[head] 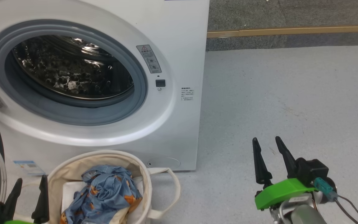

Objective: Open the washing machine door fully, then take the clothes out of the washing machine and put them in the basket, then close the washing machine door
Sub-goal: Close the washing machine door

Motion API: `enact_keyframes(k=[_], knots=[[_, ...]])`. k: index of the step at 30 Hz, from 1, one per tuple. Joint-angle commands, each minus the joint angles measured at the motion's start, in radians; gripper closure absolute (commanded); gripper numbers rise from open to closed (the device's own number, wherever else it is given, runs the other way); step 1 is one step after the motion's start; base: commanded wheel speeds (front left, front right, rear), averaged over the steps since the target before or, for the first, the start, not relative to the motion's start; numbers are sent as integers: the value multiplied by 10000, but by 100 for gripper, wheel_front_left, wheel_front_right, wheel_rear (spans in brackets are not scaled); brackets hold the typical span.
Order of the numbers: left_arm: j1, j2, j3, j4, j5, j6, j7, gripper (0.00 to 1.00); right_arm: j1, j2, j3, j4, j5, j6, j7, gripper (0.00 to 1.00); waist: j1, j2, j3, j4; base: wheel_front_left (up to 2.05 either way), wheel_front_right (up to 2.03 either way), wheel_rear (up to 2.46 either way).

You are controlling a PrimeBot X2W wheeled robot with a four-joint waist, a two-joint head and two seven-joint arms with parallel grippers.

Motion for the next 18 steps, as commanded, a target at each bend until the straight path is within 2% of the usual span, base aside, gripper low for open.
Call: enact_keyframes(k=[1, 18], knots=[[-549, 393, 409, -220, -71, -37, -157, 0, -229, 53, 230, -318, 34, 8, -49, 0, 0, -1, 2, 13, 0, 0, 0], [-668, 492, 219, -50, 112, 10, -292, 0, -195, 53, 281, -276, 54, 8, -49, 0, 0, -1, -17, 63, 0, 0, 0]])
